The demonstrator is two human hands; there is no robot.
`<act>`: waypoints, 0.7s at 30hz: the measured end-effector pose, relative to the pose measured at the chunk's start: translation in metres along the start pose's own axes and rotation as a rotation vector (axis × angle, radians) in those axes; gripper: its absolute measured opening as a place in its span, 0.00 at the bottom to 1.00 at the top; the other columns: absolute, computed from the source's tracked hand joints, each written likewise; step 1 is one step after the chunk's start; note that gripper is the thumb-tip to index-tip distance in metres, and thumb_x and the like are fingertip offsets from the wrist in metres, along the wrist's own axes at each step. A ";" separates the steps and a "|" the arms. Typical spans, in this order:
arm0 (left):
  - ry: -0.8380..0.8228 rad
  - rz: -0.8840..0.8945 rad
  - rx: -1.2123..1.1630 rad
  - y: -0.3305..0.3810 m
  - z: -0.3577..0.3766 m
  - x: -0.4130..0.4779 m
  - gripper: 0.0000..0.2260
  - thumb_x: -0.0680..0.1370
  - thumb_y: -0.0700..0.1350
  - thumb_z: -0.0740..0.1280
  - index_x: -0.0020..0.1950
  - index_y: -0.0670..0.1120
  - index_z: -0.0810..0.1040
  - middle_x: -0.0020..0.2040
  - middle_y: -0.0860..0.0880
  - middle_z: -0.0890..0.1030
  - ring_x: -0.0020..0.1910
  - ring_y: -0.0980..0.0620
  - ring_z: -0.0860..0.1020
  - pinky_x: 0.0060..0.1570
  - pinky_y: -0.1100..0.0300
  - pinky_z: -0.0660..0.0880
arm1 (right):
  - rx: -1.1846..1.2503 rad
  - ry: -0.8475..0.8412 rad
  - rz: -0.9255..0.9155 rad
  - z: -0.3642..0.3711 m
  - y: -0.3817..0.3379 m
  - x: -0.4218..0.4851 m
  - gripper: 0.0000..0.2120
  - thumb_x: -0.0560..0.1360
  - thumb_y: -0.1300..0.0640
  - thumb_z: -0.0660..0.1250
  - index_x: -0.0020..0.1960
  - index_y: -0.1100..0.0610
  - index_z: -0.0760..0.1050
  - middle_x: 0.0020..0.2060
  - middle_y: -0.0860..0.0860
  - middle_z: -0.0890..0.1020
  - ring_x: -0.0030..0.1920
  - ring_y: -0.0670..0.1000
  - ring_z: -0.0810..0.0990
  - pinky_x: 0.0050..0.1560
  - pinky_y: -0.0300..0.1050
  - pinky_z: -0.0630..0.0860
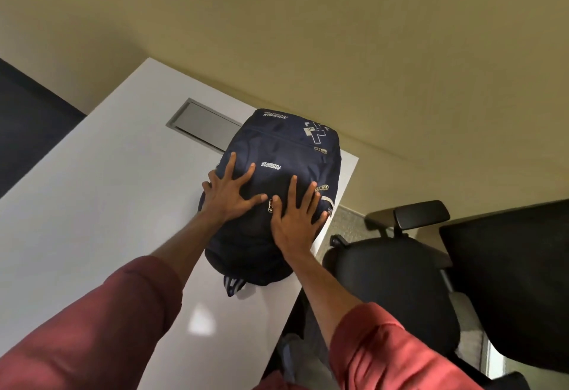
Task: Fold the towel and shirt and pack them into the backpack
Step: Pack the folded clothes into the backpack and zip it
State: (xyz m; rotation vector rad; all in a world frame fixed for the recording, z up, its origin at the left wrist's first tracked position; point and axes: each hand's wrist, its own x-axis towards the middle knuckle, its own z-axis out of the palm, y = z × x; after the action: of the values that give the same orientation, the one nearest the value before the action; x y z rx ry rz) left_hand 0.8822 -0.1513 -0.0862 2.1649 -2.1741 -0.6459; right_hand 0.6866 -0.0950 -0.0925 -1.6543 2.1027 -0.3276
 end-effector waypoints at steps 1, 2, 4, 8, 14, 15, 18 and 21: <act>-0.009 0.007 0.009 0.001 -0.002 0.006 0.45 0.69 0.84 0.52 0.84 0.71 0.49 0.86 0.54 0.36 0.79 0.28 0.56 0.74 0.27 0.61 | 0.004 0.003 0.009 0.001 -0.002 0.004 0.34 0.86 0.31 0.47 0.86 0.37 0.38 0.87 0.53 0.42 0.87 0.60 0.42 0.80 0.74 0.43; -0.022 0.013 0.014 0.002 -0.005 0.012 0.45 0.69 0.84 0.52 0.84 0.71 0.49 0.86 0.54 0.36 0.79 0.29 0.55 0.75 0.27 0.61 | 0.007 0.008 0.017 0.001 -0.003 0.007 0.34 0.86 0.31 0.47 0.86 0.38 0.38 0.87 0.53 0.42 0.87 0.60 0.42 0.80 0.74 0.43; -0.044 0.023 0.018 0.003 -0.007 0.021 0.44 0.70 0.83 0.53 0.84 0.71 0.48 0.86 0.55 0.35 0.79 0.29 0.55 0.75 0.26 0.60 | 0.011 0.018 0.027 0.001 -0.004 0.014 0.34 0.86 0.31 0.47 0.86 0.38 0.37 0.87 0.54 0.41 0.87 0.60 0.42 0.81 0.74 0.43; -0.075 0.042 0.026 0.009 -0.012 0.041 0.44 0.72 0.82 0.54 0.84 0.71 0.46 0.86 0.55 0.33 0.81 0.27 0.51 0.77 0.24 0.56 | 0.025 0.037 0.038 0.001 -0.005 0.030 0.34 0.86 0.31 0.46 0.86 0.39 0.36 0.87 0.54 0.41 0.87 0.61 0.42 0.81 0.73 0.43; -0.118 0.048 0.017 0.006 -0.012 0.058 0.43 0.71 0.83 0.52 0.84 0.73 0.45 0.86 0.56 0.32 0.82 0.28 0.48 0.77 0.23 0.54 | 0.013 0.049 0.045 0.004 -0.005 0.042 0.35 0.86 0.31 0.47 0.86 0.39 0.36 0.87 0.54 0.41 0.87 0.61 0.43 0.81 0.74 0.44; -0.115 0.044 0.018 0.005 -0.012 0.057 0.43 0.71 0.83 0.52 0.84 0.73 0.45 0.86 0.56 0.32 0.82 0.28 0.48 0.77 0.23 0.54 | 0.015 0.048 0.043 0.004 -0.006 0.042 0.35 0.86 0.31 0.47 0.86 0.39 0.36 0.87 0.55 0.41 0.87 0.61 0.43 0.81 0.74 0.44; -0.113 0.029 0.030 0.008 -0.013 0.051 0.43 0.72 0.82 0.50 0.84 0.72 0.42 0.86 0.55 0.33 0.83 0.28 0.46 0.78 0.24 0.51 | 0.024 0.037 0.041 0.002 -0.006 0.041 0.35 0.86 0.31 0.47 0.86 0.39 0.36 0.87 0.55 0.41 0.86 0.61 0.43 0.81 0.75 0.46; -0.062 0.026 0.074 0.016 -0.011 0.041 0.42 0.74 0.81 0.48 0.85 0.69 0.39 0.87 0.52 0.34 0.84 0.29 0.40 0.78 0.25 0.41 | 0.007 0.012 0.029 -0.003 -0.004 0.041 0.36 0.86 0.31 0.47 0.86 0.40 0.36 0.87 0.55 0.41 0.86 0.61 0.43 0.81 0.75 0.45</act>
State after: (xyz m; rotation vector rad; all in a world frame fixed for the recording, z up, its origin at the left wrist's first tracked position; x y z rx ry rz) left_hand 0.8685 -0.1947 -0.0828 2.1757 -2.2888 -0.6493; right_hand 0.6810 -0.1356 -0.0963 -1.6200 2.1296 -0.3362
